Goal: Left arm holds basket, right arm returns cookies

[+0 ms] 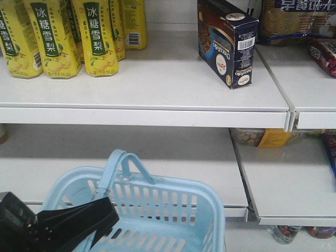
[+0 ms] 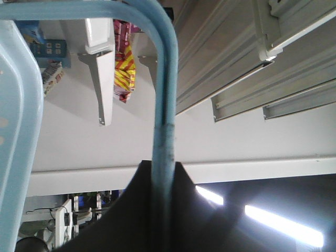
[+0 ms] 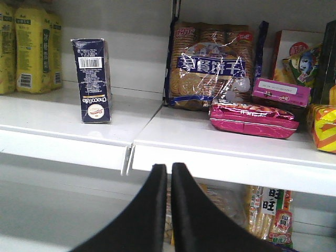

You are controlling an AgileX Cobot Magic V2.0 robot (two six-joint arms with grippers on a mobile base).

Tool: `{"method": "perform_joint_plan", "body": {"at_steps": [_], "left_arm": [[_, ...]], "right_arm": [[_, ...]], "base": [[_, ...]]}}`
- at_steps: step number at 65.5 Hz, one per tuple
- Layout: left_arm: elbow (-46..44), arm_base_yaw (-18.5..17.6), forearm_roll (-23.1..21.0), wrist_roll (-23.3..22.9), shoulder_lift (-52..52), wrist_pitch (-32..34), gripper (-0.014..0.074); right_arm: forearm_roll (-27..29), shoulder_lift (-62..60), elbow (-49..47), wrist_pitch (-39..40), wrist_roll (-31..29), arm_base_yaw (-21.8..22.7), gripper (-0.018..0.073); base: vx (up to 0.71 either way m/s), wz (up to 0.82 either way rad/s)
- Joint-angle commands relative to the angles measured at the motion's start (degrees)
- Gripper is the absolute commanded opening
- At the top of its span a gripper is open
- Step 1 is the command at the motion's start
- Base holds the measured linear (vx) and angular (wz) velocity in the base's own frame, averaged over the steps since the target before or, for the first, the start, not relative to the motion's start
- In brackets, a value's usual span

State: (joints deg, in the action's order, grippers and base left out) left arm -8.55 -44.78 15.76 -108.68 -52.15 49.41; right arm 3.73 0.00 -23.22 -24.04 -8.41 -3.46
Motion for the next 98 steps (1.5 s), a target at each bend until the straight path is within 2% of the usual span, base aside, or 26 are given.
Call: {"method": "perform_joint_plan", "body": {"at_steps": [1,13,28,38,53,66,74,98], "left_arm": [[0.74,1.59,-1.09,-0.17,4.28,2.39,-0.0003],[4.29,7.30,3.84,-0.05,11.39,-1.29,-0.0003],[8.50,14.18,7.67,-0.05,18.85,-4.52,-0.0003],[8.68,19.87,12.77,-0.05,22.49,-7.43,-0.0003],[8.68,26.49,16.17,-0.21,27.15,-11.56,-0.0003],[8.68,29.49,16.11,-0.27,31.93,-17.66,-0.0003],[8.68,29.77,15.01,-0.57,33.02,-20.14,-0.0003],[8.38,29.77,14.67,-0.46,33.01,-18.51,-0.0003]], "right_arm": [[-0.45,0.83,-1.23,3.96,-0.11,0.36,-0.0011],[-0.45,0.83,-1.23,4.00,-0.11,0.36,-0.0011],[-0.45,0.83,-1.23,4.00,-0.11,0.36,-0.0011],[-0.45,0.83,-1.23,4.00,-0.11,0.36,-0.0011],[-0.45,0.83,-1.23,4.00,-0.11,0.36,-0.0011],[-0.45,0.83,-1.23,4.00,-0.11,0.36,-0.0011],[-0.45,0.83,-1.23,4.00,-0.11,0.36,-0.0011],[-0.45,0.83,-1.23,3.95,-0.11,0.36,-0.0011]], "base": [[0.00,0.00],[0.00,0.00],[0.00,0.00],[0.00,0.00],[0.00,0.00],[0.00,0.00],[0.00,0.00],[0.00,0.00]]}}
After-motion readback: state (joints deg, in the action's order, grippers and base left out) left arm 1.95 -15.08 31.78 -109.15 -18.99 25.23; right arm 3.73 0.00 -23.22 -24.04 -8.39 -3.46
